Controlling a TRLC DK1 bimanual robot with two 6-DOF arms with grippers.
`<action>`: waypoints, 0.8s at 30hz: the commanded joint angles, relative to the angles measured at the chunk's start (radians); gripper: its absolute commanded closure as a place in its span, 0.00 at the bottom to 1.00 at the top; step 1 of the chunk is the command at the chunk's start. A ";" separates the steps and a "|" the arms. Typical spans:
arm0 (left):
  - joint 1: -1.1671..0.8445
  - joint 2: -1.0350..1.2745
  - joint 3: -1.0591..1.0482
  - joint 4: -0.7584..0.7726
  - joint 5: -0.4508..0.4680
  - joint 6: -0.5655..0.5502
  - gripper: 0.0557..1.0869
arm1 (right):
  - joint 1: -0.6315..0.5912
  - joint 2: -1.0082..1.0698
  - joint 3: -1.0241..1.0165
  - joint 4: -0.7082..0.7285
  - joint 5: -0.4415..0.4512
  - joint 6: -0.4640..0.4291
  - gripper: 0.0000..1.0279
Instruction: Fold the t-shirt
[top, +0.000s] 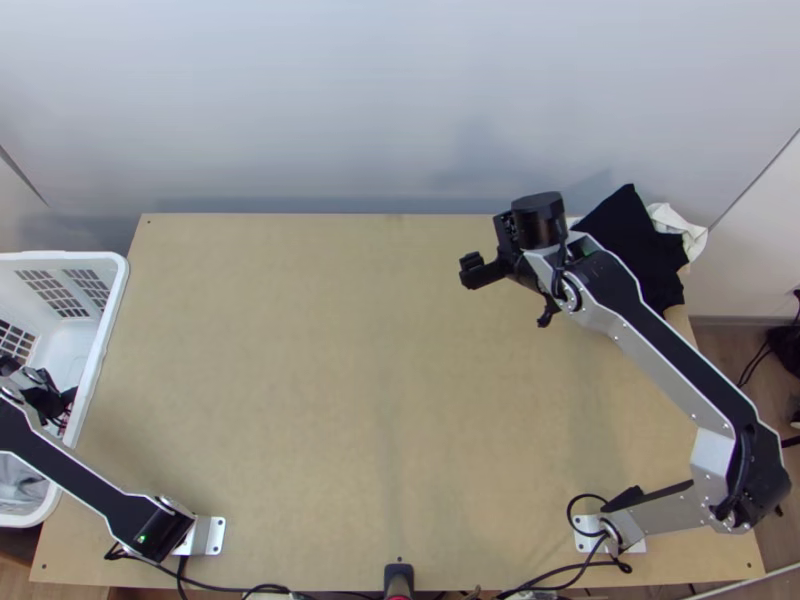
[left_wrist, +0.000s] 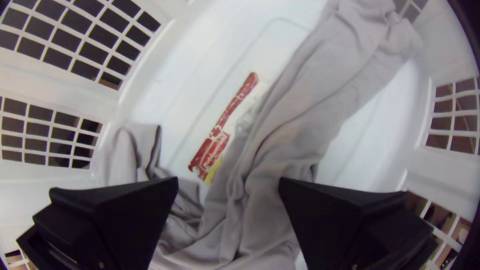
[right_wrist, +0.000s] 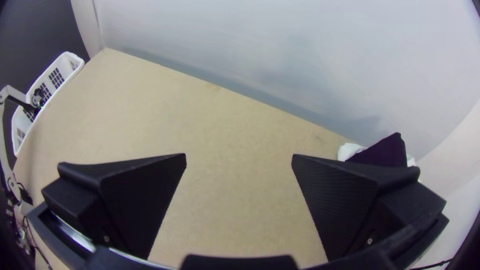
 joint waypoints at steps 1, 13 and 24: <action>-0.015 0.043 0.027 -0.078 0.014 -0.011 0.05 | 0.021 0.020 0.012 -0.001 0.022 -0.017 0.05; -0.027 0.044 0.043 -0.213 0.175 0.009 0.96 | 0.023 0.026 0.030 -0.001 0.045 -0.022 0.05; -0.009 -0.208 0.148 -0.388 0.210 -0.060 0.97 | 0.023 0.034 0.018 0.003 0.056 -0.027 0.05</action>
